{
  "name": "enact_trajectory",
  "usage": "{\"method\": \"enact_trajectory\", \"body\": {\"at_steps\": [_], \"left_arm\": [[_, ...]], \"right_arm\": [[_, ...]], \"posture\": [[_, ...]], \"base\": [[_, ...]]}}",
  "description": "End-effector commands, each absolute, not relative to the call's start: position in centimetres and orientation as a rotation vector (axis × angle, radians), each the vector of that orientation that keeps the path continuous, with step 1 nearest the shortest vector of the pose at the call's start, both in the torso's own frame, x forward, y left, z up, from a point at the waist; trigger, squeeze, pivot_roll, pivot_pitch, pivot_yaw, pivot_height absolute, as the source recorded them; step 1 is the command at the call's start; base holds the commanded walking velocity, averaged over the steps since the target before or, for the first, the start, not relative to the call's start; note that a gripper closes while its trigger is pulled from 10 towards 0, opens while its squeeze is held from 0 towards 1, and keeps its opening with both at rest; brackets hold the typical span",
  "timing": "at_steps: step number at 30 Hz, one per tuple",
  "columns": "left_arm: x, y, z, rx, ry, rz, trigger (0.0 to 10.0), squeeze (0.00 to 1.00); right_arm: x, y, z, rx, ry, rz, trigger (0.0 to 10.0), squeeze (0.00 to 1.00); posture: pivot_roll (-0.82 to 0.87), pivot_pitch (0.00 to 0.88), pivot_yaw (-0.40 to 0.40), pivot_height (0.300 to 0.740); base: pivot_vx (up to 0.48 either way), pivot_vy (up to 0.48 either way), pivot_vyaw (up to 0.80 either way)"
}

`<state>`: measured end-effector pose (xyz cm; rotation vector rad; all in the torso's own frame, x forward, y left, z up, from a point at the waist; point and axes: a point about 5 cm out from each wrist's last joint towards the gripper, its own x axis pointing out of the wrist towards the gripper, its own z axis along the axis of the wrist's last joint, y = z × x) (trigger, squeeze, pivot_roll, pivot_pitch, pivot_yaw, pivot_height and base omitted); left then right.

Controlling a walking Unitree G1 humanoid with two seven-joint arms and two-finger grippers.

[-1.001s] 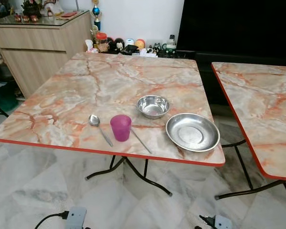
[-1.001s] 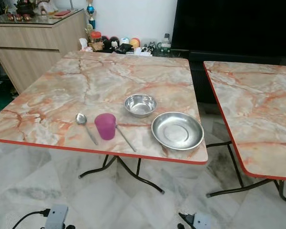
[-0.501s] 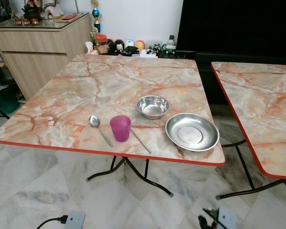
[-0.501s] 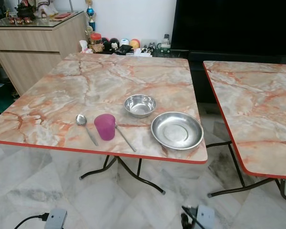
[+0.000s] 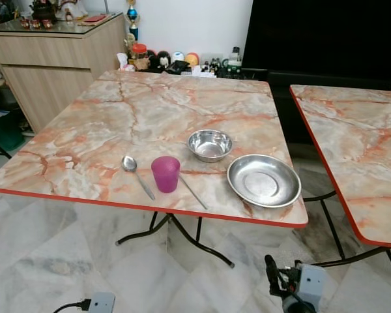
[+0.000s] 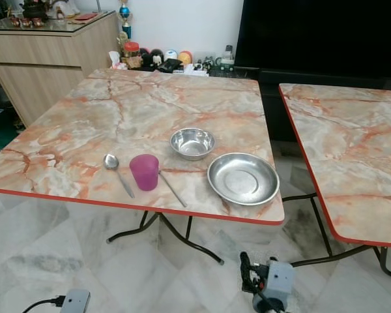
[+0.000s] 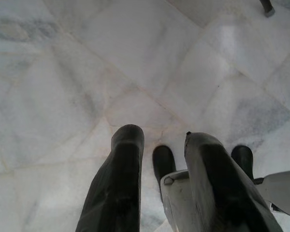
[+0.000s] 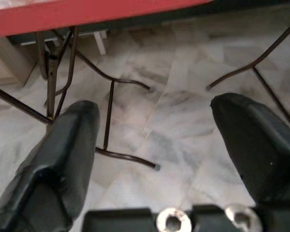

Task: Setting the table

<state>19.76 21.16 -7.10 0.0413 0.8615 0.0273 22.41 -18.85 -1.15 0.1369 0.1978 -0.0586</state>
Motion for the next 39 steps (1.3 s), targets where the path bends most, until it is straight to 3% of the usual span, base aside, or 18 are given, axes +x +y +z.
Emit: {"method": "enact_trajectory", "body": {"at_steps": [1,9,17,31,39], "left_arm": [[19.6,21.5,-7.1,0.054,0.854,0.025,10.0,0.0],[19.7,23.6,-6.3,0.08,0.803,0.04,10.0,0.0],[17.6,26.3,-6.5,0.098,0.825,0.065,10.0,0.0],[17.9,25.7,-6.4,0.061,0.804,0.065,10.0,0.0],[17.8,25.6,-6.5,0.054,0.808,0.063,10.0,0.0]], "right_arm": [[22.3,-19.0,0.0,0.121,0.143,-0.058,10.0,0.0],[23.0,-19.7,2.9,0.098,0.038,-0.072,10.0,0.0],[24.4,-19.7,6.0,0.091,-0.044,-0.044,10.0,0.0],[26.2,-19.7,9.1,0.136,-0.128,-0.083,10.0,0.0],[26.7,-19.4,9.6,0.159,-0.132,-0.09,10.0,0.0]], "posture": [[-0.03,0.043,-0.041,0.74],[-0.03,0.042,-0.033,0.74],[-0.03,0.041,-0.021,0.74],[-0.03,0.052,-0.017,0.74],[-0.03,0.057,-0.02,0.74]], "base": [[0.0,0.0,0.0],[0.0,0.0,0.0],[0.0,0.0,0.0],[0.0,0.0,0.0],[0.246,0.0,0.0]]}}
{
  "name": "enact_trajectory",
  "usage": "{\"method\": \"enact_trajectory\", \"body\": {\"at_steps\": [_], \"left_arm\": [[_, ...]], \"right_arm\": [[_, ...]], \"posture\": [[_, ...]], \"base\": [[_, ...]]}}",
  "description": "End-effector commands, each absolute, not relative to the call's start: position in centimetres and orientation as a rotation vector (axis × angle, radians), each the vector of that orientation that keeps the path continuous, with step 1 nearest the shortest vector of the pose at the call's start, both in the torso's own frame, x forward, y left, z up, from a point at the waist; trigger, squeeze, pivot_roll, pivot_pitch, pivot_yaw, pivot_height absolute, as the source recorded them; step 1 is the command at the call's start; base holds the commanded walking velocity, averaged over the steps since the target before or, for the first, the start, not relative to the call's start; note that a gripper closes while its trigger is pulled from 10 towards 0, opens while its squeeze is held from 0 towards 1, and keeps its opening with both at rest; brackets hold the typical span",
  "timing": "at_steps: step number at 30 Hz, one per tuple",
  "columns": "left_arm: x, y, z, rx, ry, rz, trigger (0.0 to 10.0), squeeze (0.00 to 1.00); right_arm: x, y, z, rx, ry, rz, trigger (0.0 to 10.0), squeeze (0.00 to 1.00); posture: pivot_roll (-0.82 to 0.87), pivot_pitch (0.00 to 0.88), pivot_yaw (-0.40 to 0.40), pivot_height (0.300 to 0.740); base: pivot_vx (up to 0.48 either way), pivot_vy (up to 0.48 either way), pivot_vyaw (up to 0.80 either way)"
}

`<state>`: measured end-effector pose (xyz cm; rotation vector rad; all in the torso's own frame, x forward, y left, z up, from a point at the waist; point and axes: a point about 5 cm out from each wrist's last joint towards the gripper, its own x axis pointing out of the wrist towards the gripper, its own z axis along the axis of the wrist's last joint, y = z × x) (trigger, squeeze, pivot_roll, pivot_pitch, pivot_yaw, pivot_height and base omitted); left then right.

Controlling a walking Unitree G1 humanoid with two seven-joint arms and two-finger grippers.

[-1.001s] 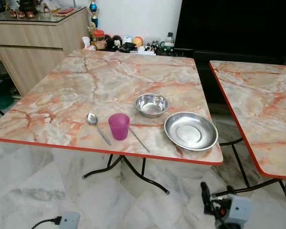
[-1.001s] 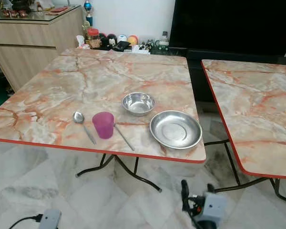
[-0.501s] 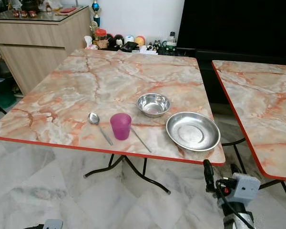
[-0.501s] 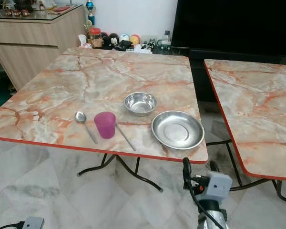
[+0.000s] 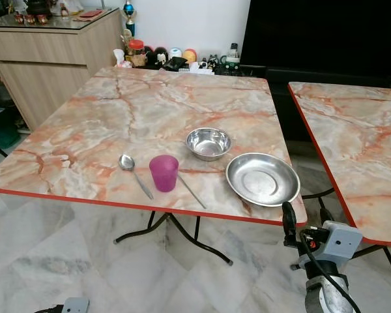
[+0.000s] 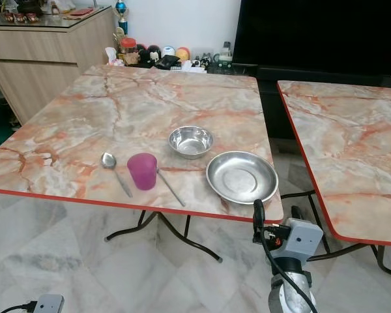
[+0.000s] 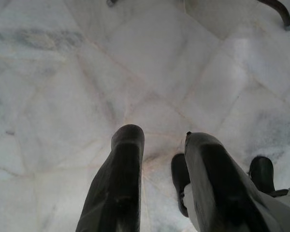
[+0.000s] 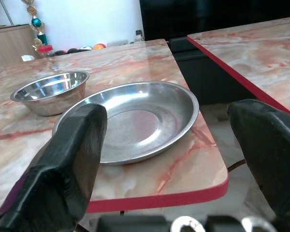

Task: Setting the table

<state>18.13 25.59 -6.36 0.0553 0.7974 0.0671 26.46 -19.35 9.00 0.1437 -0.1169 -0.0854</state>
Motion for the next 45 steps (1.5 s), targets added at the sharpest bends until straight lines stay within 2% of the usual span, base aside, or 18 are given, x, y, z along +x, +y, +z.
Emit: {"method": "enact_trajectory", "body": {"at_steps": [1,8,13,32,38,45], "left_arm": [[17.7,25.5,-6.6,0.053,0.809,0.062,10.0,0.0],[17.5,25.2,-6.8,0.046,0.814,0.055,10.0,0.0],[17.6,25.0,-6.8,0.043,0.81,0.053,10.0,0.0],[17.5,24.6,-6.9,0.052,0.813,0.037,10.0,0.0],[17.7,24.5,-6.9,0.057,0.814,0.034,10.0,0.0],[17.8,24.5,-6.9,0.055,0.813,0.03,10.0,0.0]], "right_arm": [[26.7,-19.3,9.5,0.166,-0.126,-0.089,10.0,0.0],[26.7,-19.5,9.4,0.172,-0.11,-0.092,10.0,0.0],[26.9,-19.4,9.6,0.163,-0.121,-0.088,10.0,0.0],[27.7,-18.2,10.0,0.193,-0.107,-0.004,10.0,0.0],[27.5,-18.1,10.0,0.142,-0.114,0.004,10.0,0.0],[27.3,-18.4,9.7,0.157,-0.109,-0.007,10.0,0.0]], "posture": [[-0.03,0.057,-0.02,0.74],[-0.03,0.057,-0.025,0.74],[-0.02,0.055,-0.028,0.74],[-0.02,0.038,-0.03,0.74],[-0.02,0.035,-0.029,0.74],[-0.02,0.053,-0.028,0.74]], "base": [[0.251,0.0,0.0],[0.265,0.0,-0.77],[0.263,0.0,0.0],[0.0,0.0,0.0],[0.0,0.0,0.0],[0.0,0.0,0.74]]}}
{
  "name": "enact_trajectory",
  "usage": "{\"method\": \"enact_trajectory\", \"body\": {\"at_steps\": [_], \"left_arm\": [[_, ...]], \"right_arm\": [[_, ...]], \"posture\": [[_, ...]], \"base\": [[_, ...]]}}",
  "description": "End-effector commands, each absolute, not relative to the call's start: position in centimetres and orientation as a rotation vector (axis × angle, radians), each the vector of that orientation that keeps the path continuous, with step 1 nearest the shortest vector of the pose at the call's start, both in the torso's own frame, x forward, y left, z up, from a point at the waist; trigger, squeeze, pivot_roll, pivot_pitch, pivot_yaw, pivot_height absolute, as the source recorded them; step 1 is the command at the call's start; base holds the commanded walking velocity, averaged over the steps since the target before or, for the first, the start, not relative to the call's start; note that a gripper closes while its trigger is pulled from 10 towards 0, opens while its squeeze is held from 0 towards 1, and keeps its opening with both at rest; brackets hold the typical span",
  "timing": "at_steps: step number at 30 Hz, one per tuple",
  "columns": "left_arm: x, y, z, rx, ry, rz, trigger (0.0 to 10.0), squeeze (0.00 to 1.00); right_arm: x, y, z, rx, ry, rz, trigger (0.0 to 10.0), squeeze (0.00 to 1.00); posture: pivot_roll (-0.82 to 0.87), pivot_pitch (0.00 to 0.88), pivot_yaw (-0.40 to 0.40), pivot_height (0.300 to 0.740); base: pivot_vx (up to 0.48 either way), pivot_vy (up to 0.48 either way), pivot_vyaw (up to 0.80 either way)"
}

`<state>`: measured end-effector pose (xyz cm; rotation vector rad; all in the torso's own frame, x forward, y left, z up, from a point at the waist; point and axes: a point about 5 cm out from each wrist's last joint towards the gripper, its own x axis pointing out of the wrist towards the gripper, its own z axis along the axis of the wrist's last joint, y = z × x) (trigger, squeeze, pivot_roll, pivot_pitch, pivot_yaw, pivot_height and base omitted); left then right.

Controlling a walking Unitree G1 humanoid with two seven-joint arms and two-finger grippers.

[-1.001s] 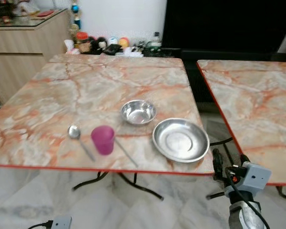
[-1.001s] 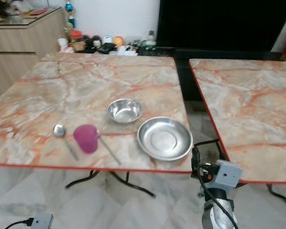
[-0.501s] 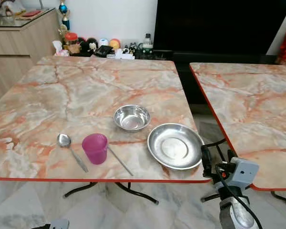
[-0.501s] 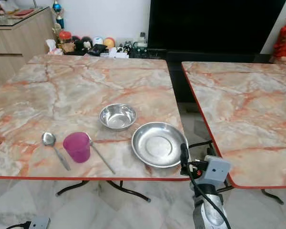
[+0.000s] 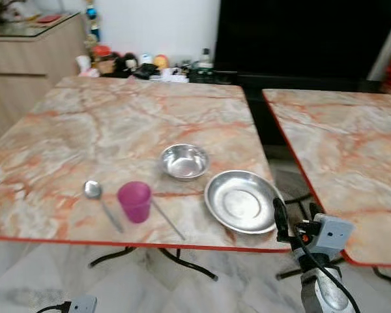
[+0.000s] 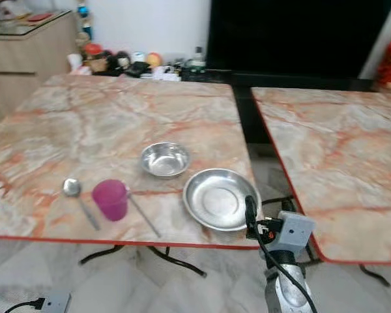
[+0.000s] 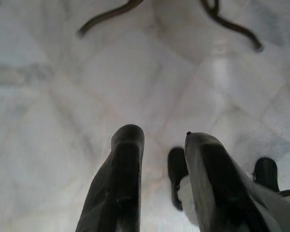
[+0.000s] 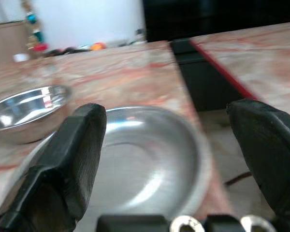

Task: Setting the table

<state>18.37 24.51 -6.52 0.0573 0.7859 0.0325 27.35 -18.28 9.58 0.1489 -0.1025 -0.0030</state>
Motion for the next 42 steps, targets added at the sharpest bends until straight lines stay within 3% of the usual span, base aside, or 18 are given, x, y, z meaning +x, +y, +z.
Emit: {"method": "enact_trajectory", "body": {"at_steps": [1,13,26,42], "left_arm": [[17.8,24.5,-6.9,0.053,0.812,0.031,10.0,0.0],[17.7,24.4,-6.9,0.06,0.815,0.024,10.0,0.0],[17.8,24.1,-7.0,0.053,0.811,0.005,10.0,0.0],[17.6,23.9,-7.1,0.068,0.814,-0.005,10.0,0.0]], "right_arm": [[27.3,-18.3,9.8,0.158,-0.109,-0.006,10.0,0.0],[27.3,-17.7,9.5,0.188,-0.098,-0.004,10.0,0.0],[27.3,-17.3,9.5,0.168,-0.098,0.022,10.0,0.0],[26.2,-17.5,9.5,0.175,-0.101,-0.013,10.0,0.0]], "posture": [[-0.02,0.054,-0.028,0.74],[-0.01,0.068,-0.023,0.74],[-0.01,0.07,-0.024,0.74],[-0.01,0.078,-0.027,0.74]], "base": [[0.0,0.0,0.8],[0.0,0.0,0.0],[0.331,0.0,0.0],[0.0,0.0,0.0]]}}
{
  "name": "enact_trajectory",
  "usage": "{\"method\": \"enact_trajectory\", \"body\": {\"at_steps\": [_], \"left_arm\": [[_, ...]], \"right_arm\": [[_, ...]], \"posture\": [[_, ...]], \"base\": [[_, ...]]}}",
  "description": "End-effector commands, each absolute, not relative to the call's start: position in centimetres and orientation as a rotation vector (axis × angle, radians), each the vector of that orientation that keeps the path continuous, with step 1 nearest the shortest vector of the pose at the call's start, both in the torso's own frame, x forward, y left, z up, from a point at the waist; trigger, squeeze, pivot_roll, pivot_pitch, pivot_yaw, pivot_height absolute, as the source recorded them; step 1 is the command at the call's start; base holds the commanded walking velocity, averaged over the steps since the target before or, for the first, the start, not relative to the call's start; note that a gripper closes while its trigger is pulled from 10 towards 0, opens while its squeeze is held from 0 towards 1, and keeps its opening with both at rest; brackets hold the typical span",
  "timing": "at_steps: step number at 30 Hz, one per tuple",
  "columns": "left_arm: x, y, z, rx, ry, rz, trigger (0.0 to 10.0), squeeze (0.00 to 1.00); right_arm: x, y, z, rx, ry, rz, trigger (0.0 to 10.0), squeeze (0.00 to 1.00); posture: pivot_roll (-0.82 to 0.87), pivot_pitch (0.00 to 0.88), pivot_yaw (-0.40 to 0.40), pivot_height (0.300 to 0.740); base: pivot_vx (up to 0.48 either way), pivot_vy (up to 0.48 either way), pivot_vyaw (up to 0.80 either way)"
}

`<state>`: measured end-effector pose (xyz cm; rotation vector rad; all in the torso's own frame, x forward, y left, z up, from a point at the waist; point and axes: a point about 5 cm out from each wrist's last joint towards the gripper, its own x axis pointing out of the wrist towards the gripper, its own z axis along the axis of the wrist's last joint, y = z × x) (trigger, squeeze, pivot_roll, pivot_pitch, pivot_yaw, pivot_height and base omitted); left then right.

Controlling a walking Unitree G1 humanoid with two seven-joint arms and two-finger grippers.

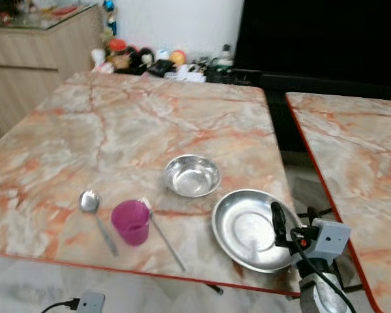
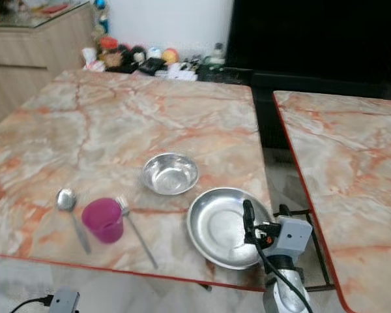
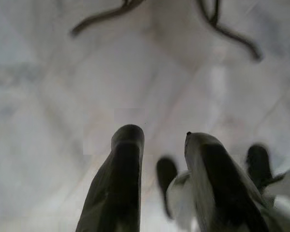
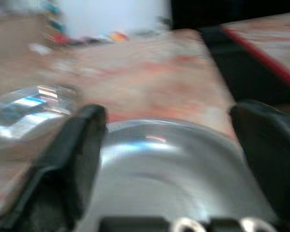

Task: Setting the table

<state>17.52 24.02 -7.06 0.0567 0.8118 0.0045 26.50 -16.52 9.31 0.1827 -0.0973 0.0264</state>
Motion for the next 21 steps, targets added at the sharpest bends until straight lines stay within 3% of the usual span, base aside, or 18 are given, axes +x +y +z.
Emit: {"method": "enact_trajectory", "body": {"at_steps": [1,12,21], "left_arm": [[17.6,24.0,-7.0,0.07,0.813,-0.004,10.0,0.0],[17.2,24.2,-7.1,0.08,0.82,-0.003,10.0,0.0],[17.0,23.7,-7.4,0.086,0.835,-0.031,10.0,0.0]], "right_arm": [[25.9,-17.8,9.7,0.176,-0.109,-0.028,10.0,0.0],[23.2,-19.0,10.3,0.279,-0.058,-0.173,10.0,0.0],[24.0,-19.1,8.8,0.376,0.106,-0.192,10.0,0.0]], "posture": [[-0.01,0.078,-0.027,0.74],[-0.02,0.094,-0.031,0.74],[-0.01,0.097,-0.038,0.74]], "base": [[0.0,0.0,0.0],[0.0,0.0,0.0],[0.0,0.0,0.0]]}}
